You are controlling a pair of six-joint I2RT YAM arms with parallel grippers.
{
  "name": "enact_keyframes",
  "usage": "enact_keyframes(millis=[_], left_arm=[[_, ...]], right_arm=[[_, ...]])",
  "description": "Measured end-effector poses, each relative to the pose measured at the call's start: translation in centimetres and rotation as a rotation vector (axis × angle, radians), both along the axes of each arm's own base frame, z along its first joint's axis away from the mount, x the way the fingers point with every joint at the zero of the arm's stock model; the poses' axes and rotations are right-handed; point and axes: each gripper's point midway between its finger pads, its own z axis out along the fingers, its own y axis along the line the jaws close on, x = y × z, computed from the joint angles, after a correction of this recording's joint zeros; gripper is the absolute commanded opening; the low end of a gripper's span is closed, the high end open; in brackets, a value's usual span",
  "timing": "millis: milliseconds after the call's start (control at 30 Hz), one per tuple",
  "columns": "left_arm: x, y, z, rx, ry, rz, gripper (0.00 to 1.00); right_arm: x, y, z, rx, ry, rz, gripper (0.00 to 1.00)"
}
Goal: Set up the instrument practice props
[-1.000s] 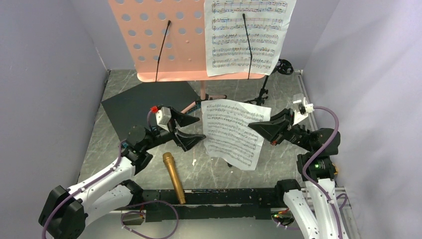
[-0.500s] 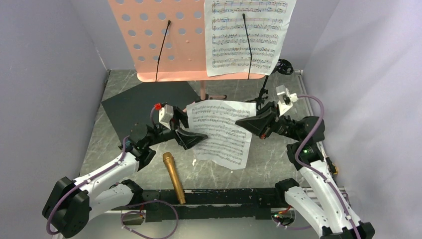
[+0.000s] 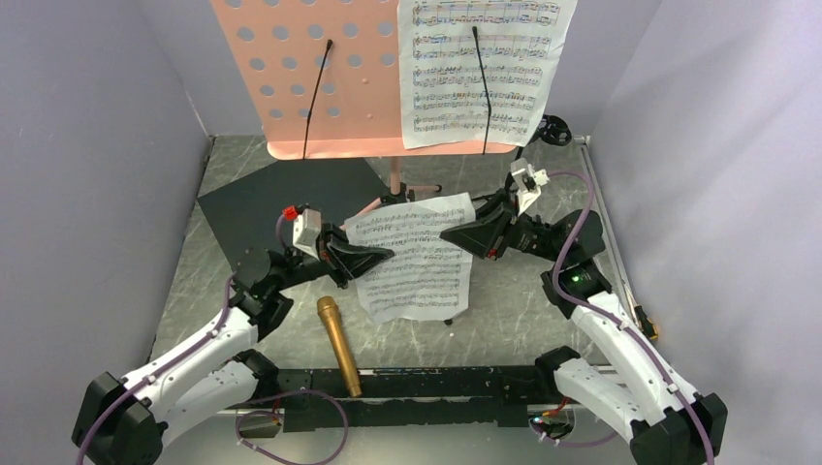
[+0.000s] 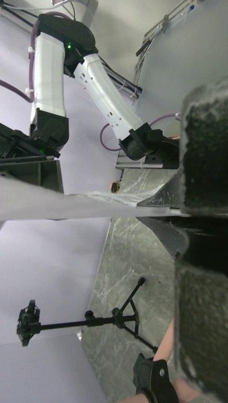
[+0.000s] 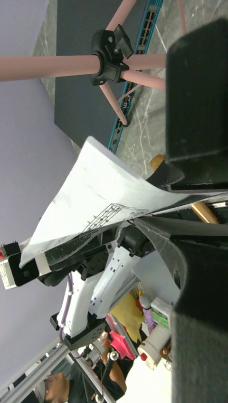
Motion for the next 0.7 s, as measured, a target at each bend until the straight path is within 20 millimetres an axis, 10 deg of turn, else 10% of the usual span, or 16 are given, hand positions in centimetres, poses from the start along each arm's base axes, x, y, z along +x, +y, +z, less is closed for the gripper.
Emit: enact_keyframes(millis=[367,700], left_arm=[[-0.4,0.9,0.4,-0.02,-0.017,0.041,0.03],[-0.5,1.0,0.5,-0.019,-0.02,0.043,0.03]], right_arm=[[0.8,0.2,-4.9,-0.063,0.077,-0.024,0.79],[-0.9,1.7,-8.2,-0.096,0.094,0.093,0.66]])
